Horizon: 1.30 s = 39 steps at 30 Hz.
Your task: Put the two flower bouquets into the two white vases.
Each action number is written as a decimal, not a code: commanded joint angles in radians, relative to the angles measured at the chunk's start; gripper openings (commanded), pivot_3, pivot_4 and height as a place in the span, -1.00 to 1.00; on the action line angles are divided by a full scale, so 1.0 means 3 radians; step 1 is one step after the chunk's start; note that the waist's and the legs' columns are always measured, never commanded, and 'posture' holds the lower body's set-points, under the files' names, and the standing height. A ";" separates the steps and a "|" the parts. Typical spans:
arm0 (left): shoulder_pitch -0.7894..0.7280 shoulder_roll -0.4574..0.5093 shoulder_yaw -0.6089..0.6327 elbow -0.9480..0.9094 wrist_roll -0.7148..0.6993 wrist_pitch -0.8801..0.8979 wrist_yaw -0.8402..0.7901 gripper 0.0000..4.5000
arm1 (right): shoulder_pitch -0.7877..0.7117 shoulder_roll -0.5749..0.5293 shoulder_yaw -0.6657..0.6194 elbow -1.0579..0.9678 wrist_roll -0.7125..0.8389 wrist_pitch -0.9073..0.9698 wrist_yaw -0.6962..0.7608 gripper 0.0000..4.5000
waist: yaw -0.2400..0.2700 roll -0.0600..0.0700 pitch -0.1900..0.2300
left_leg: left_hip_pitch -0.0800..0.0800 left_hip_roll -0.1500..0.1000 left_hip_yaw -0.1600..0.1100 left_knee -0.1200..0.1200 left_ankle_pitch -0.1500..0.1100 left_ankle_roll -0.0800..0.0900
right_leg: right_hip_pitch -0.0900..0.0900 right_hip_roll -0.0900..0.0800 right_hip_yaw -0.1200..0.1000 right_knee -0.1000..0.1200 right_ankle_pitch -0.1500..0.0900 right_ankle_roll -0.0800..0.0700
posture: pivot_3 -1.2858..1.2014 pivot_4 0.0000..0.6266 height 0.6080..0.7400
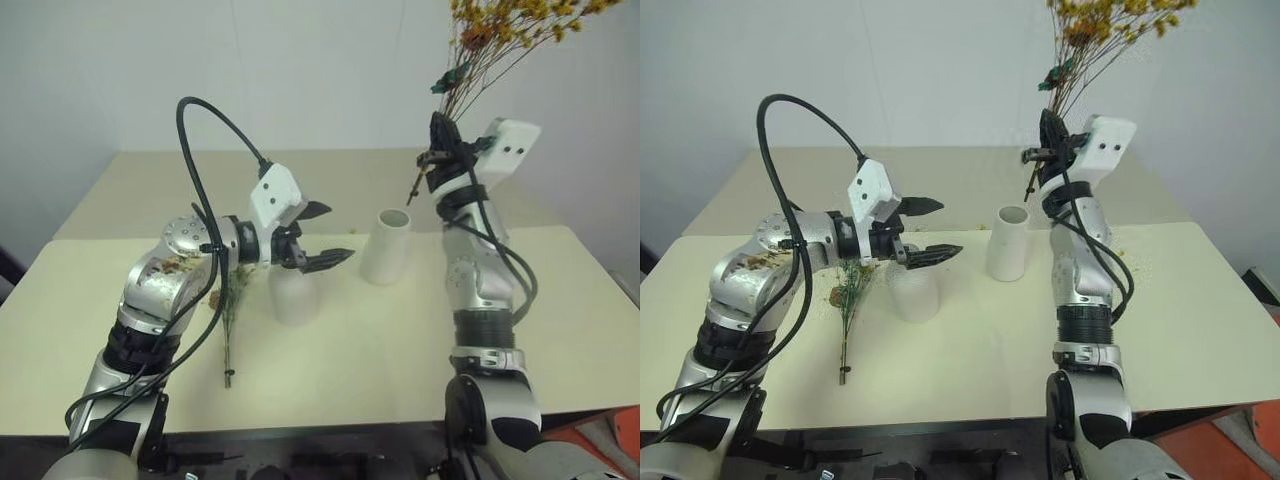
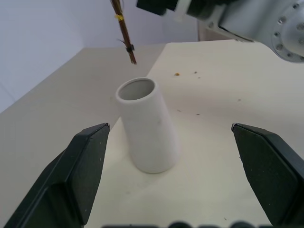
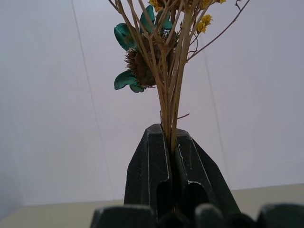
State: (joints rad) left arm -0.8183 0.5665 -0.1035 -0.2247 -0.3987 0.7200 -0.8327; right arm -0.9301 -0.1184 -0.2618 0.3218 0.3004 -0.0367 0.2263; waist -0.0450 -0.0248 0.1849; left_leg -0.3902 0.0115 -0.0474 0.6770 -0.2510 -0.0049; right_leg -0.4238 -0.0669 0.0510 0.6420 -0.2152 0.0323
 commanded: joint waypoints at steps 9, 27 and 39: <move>-0.0041 0.0027 0.0045 -0.0083 0.0000 0.0008 0.0047 1.00 | 0.0134 0.0040 0.0148 0.0147 -0.0059 -0.0333 0.0100 -0.99 | -0.0005 0.0001 0.0001 | 0.0001 0.0001 0.0000 -0.0001 0.0000 0.0000 | -0.0001 0.0002 0.0000 0.0000 0.0000 0.0000 | 0.03 -0.52 1.00; -0.0008 -0.0005 0.0002 -0.0087 0.0048 -0.0113 0.0005 1.00 | 0.0516 0.0157 0.0404 0.0211 -0.0281 -0.0588 0.0072 -0.99 | -0.0010 0.0002 0.0001 | 0.0002 0.0002 0.0000 -0.0001 0.0000 0.0000 | -0.0002 0.0003 0.0003 -0.0001 0.0000 0.0000 | 0.03 -0.52 1.00; -0.0002 -0.0018 -0.0033 -0.0067 0.0106 -0.0143 0.0026 1.00 | 0.0678 0.0136 0.0388 0.0001 -0.0172 -0.0561 0.0256 -0.34 | -0.0010 0.0002 0.0001 | 0.0003 0.0002 0.0001 -0.0001 0.0000 0.0000 | -0.0003 0.0004 0.0006 -0.0001 0.0000 0.0000 | 0.03 -0.52 1.00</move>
State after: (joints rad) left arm -0.8182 0.5586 -0.1176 -0.2222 -0.3712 0.6982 -0.8273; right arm -0.7228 -0.0712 -0.1353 0.3914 0.2217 -0.1770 0.2938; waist -0.0481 -0.0243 0.1852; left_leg -0.3893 0.0121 -0.0470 0.6766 -0.2510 -0.0050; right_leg -0.4246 -0.0655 0.0527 0.6416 -0.2152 0.0321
